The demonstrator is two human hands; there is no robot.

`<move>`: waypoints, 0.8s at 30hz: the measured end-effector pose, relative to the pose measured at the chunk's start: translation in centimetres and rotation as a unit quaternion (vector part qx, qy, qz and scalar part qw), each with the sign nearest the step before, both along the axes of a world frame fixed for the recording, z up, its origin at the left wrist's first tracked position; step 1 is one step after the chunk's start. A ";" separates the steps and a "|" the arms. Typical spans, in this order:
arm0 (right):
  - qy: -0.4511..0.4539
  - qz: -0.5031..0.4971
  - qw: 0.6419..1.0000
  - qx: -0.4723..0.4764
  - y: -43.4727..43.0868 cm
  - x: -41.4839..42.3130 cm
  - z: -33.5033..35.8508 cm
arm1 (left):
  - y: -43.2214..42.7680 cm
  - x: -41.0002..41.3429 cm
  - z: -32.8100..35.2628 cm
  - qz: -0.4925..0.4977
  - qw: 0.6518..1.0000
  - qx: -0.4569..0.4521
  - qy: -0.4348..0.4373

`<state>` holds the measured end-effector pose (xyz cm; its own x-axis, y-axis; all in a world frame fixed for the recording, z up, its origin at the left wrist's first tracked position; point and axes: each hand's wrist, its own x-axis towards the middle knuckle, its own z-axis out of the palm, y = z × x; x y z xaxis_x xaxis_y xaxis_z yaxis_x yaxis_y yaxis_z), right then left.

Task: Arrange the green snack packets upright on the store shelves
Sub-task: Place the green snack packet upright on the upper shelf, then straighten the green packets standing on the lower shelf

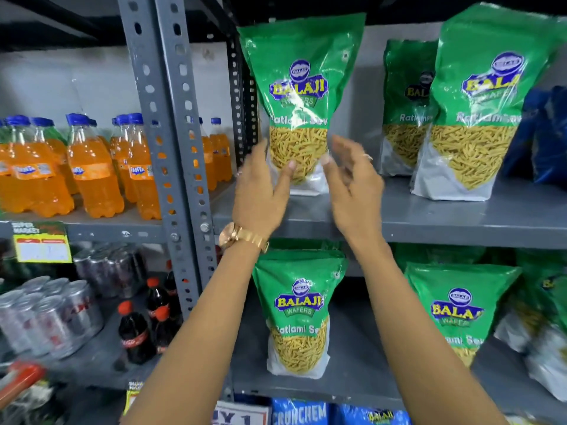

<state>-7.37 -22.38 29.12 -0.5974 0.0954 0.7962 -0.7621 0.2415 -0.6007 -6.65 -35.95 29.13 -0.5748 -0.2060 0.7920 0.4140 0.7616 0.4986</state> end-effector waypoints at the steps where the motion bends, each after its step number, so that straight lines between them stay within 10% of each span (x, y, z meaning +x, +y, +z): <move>1: 0.034 0.005 0.998 -0.052 0.3 1.6 -1.4 | 0.4 1.6 -1.0 -0.009 0.996 0.017 0.093; 5: 0.058 -0.042 0.993 -0.098 2.0 5.4 -10.7 | 1.5 6.0 -11.3 -0.058 0.974 0.084 0.201; 8: -0.096 -0.038 0.984 -0.145 3.2 4.4 -18.8 | 3.0 8.1 -20.5 -0.084 0.971 0.222 0.033; 12: -0.354 0.021 0.930 -0.101 4.4 0.6 -25.5 | 3.2 6.5 -26.1 -0.107 0.875 0.420 -0.218; 24: -0.555 0.204 0.782 -0.196 -0.5 -4.7 -28.3 | 0.2 -3.3 -26.7 -0.197 0.744 0.567 -0.293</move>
<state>-12.10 -22.93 0.80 -0.9446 -0.1771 -0.2764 0.3153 -0.2547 -0.9142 -9.98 -35.77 2.43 -0.9459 -0.2741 -0.1733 -0.0482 -0.4096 0.9110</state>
